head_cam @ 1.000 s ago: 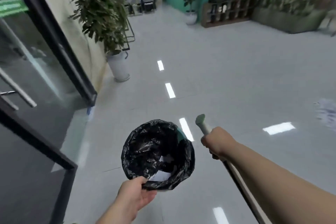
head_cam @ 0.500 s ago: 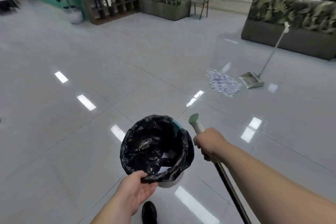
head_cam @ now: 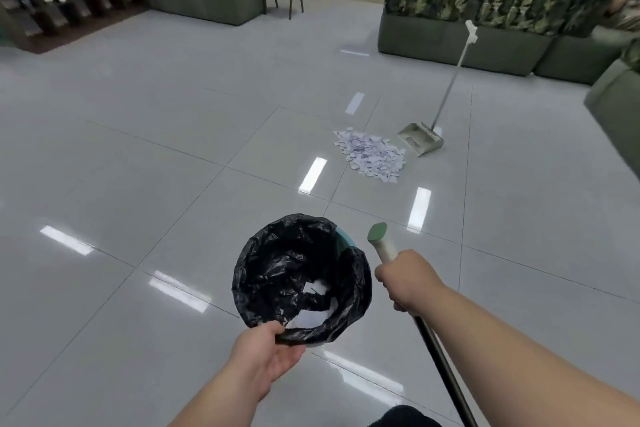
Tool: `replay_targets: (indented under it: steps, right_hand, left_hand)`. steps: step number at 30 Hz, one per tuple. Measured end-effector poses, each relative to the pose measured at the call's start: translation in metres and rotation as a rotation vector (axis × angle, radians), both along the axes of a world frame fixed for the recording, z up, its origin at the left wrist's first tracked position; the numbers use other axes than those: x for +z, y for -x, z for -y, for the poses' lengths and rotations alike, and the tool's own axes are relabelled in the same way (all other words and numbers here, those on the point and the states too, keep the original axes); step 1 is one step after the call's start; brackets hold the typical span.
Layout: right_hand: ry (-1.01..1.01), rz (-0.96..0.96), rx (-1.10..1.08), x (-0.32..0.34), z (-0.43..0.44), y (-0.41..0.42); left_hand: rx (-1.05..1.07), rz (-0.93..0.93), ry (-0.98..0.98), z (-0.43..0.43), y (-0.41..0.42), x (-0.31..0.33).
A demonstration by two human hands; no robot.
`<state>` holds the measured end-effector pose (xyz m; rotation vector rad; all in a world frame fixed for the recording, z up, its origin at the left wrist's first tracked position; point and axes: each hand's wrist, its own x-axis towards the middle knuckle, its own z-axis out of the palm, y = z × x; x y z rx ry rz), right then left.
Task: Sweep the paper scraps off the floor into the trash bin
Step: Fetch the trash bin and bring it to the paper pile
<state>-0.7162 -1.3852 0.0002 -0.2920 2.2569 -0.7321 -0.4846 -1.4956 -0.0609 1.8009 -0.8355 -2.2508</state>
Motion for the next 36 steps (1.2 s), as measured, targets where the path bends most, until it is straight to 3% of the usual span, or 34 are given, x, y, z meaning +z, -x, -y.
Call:
replay_targets:
  steps: [8,15,26,36]
  right_hand:
    - [0.005,0.056,-0.135,-0.043,0.094,0.144]
    - [0.025,0.205,-0.214,-0.071,0.196,0.32]
    - [-0.14,0.161,0.044,-0.115,0.334,0.518]
    - [-0.31,0.127,0.187,-0.245,0.456,0.653]
  left_hand:
    - [-0.031,0.069,-0.052,0.117,0.146,-0.023]
    - [-0.015,0.145,-0.046,0.214,0.312,-0.054]
    - [-0.001,0.225,-0.119,0.333,0.5,-0.117]
    - [-0.028,0.295,-0.245,0.437,0.641,-0.255]
